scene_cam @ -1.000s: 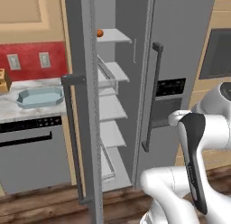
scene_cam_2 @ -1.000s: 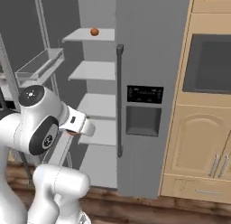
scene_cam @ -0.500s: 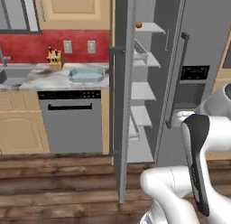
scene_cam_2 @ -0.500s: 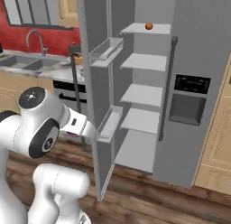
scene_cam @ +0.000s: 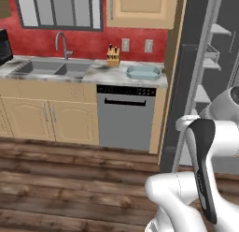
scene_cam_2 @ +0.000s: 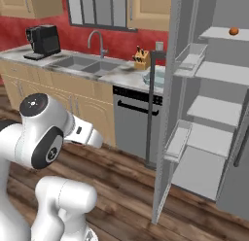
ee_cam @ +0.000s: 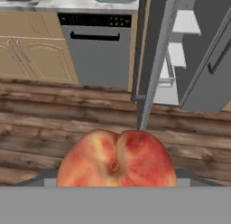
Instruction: Pick the tangerine and peach from the fridge and place them inside the tupperware on the counter.
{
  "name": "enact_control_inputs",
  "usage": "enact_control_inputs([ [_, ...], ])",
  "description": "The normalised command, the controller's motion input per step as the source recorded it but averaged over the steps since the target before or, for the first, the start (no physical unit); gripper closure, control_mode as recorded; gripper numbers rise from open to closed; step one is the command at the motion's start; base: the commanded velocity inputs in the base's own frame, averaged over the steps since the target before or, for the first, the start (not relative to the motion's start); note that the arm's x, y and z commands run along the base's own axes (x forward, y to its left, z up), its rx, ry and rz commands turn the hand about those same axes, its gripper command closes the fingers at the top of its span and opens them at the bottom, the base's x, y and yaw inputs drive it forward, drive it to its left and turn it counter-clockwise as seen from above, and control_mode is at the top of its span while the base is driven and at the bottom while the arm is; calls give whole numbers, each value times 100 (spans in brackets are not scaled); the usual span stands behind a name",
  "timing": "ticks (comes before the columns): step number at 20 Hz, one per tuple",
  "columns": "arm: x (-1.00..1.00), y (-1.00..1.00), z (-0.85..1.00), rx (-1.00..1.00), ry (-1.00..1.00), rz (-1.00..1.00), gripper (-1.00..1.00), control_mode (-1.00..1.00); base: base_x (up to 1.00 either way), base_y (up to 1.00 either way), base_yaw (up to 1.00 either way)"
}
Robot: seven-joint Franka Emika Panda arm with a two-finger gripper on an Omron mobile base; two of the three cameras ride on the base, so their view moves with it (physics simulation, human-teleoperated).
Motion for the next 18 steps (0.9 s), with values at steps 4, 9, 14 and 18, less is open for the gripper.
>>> enact_control_inputs([
  [4,0,0,0,0,0,0,100,100,72,83,0],
  [9,0,0,0,0,0,0,100,100,86,80,-6],
  [14,0,0,0,0,0,0,100,100,100,29,-30],
  [18,0,0,0,0,0,0,100,100,91,9,-49],
])
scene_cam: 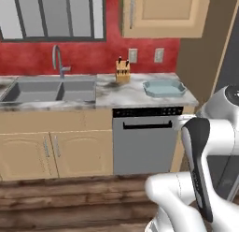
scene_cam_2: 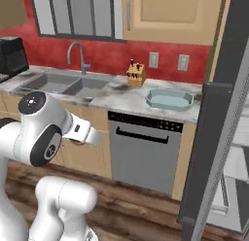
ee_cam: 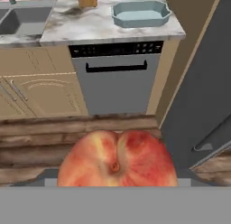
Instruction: Pick the tangerine and peach from the fridge and place them inside the tupperware on the counter.
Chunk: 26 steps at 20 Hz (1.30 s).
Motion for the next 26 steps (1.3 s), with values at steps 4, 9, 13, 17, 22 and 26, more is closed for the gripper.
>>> enact_control_inputs([
  [4,0,0,0,0,0,0,100,100,87,3,-54],
  [9,0,0,0,0,0,0,100,100,88,35,-64],
  [13,0,0,0,0,0,0,100,100,72,62,-60],
  [17,0,0,0,0,0,0,100,100,73,54,-32],
  [22,0,0,0,0,0,0,100,100,73,11,10],
  [26,19,0,-1,0,9,11,100,-100,54,0,28],
])
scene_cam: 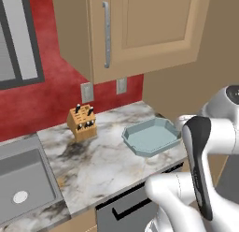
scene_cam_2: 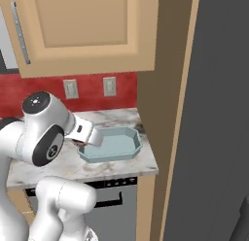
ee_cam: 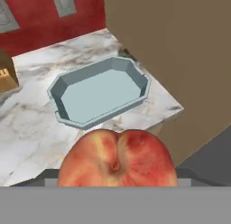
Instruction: Pick the tangerine and peach from the fridge and place them inside the tupperware on the counter.
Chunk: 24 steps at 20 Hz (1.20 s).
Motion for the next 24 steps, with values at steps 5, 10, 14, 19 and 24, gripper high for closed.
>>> enact_control_inputs([
  [5,82,17,-12,0,48,34,100,-100,0,0,0],
  [10,60,4,-23,-6,33,0,100,-100,0,0,0],
  [14,45,9,-39,-14,22,0,100,-100,0,0,0],
  [19,46,3,-56,-8,16,0,100,-100,0,0,0],
  [24,53,0,-49,0,19,0,100,-100,0,0,0],
])
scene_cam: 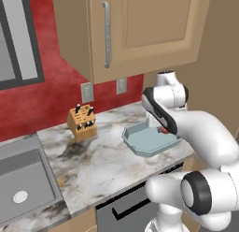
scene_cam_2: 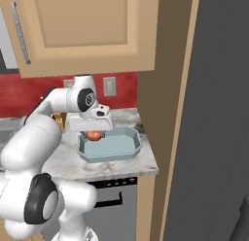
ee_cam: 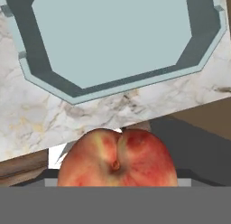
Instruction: Pick the tangerine and peach from the fridge and place them inside the tupperware on the counter.
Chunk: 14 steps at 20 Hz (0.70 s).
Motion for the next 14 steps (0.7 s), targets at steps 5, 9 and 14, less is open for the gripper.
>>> enact_control_inputs([
  [5,38,0,-58,-3,0,1,100,-100,0,0,0],
  [9,38,0,-57,0,-2,0,100,-100,0,0,0],
  [14,44,0,-47,0,0,0,100,-100,0,0,0],
])
